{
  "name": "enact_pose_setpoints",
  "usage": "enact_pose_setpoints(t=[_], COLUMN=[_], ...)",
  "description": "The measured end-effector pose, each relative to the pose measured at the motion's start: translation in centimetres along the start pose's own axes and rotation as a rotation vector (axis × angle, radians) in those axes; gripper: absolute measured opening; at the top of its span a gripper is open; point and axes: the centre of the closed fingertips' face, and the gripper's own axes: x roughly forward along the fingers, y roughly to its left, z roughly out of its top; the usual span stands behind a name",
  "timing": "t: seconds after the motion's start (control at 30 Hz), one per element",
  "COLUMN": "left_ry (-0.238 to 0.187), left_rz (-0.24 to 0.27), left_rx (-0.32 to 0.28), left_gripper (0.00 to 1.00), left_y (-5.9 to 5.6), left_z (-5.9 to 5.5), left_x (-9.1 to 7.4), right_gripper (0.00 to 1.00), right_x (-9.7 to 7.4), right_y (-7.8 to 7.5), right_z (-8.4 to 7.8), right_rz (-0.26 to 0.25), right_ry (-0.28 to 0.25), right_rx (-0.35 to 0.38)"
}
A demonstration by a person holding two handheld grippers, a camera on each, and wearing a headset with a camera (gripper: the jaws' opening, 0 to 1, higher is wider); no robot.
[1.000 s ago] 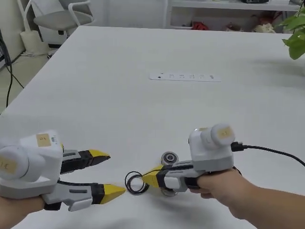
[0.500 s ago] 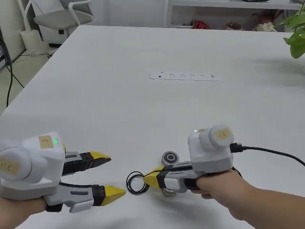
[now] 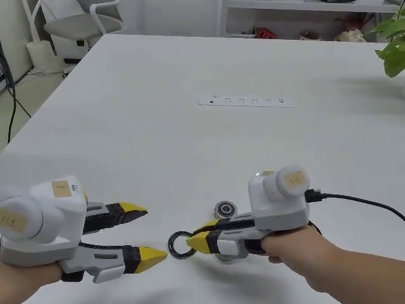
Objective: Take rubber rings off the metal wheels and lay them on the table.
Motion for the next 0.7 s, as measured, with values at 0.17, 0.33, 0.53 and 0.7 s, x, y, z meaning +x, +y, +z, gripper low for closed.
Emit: enact_pose_setpoints(t=[0.17, 0.33, 0.53, 0.7], left_ry=[-0.004, -0.008, -0.013, -0.02], left_rz=[0.002, -0.001, -0.004, -0.005], left_rx=[0.002, 0.002, 0.005, 0.01], left_gripper=[0.5, 0.5, 0.5, 0.5], left_y=[-0.3, -0.1, -0.1, 0.0], left_z=[0.6, 0.7, 1.1, 1.6], left_x=[-0.1, -0.3, -0.3, -0.4], right_gripper=[0.16, 0.18, 0.23, 0.27], right_x=[-0.3, -0.7, -1.4, -2.1], right_y=[0.3, 0.5, 0.5, 0.3], right_z=[0.6, 1.3, 1.9, 2.7], right_rz=[0.003, 0.003, -0.004, -0.013], right_ry=[-0.012, -0.027, -0.033, -0.049], right_rx=[-0.012, -0.03, -0.061, -0.081])
